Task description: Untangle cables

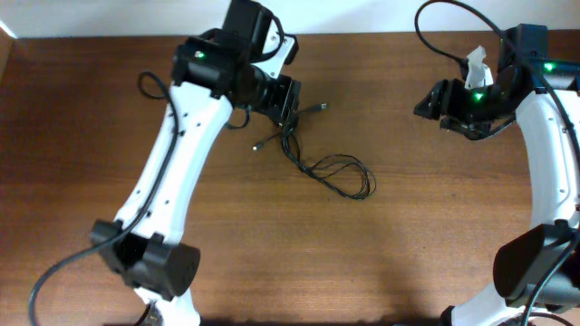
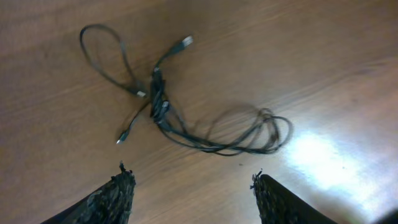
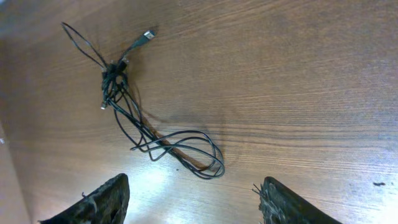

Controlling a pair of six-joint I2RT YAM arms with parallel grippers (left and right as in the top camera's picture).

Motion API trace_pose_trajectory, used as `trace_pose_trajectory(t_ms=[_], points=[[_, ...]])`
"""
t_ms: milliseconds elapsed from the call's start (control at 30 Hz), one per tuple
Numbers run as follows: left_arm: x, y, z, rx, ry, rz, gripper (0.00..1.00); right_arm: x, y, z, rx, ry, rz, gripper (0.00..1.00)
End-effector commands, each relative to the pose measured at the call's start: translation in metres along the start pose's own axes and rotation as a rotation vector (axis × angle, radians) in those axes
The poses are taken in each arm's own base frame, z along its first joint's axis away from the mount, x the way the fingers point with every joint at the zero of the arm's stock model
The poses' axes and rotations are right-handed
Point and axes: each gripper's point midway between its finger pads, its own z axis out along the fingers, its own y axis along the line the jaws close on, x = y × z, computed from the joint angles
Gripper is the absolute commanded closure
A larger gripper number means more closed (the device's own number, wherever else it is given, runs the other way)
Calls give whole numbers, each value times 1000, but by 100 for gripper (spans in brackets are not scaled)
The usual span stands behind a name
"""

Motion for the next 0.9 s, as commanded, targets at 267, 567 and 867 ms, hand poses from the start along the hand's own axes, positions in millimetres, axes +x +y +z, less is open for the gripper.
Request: trace_pose_trajectory(t_ms=[267, 567, 867], points=[[49, 46, 173, -69, 320, 72, 51, -2, -4, -12, 45, -28, 10, 27], [47, 59, 206, -107, 305, 75, 63, -2, -4, -12, 45, -28, 10, 25], [52, 61, 214, -116, 336, 50, 100, -2, -4, -12, 44, -28, -7, 24]])
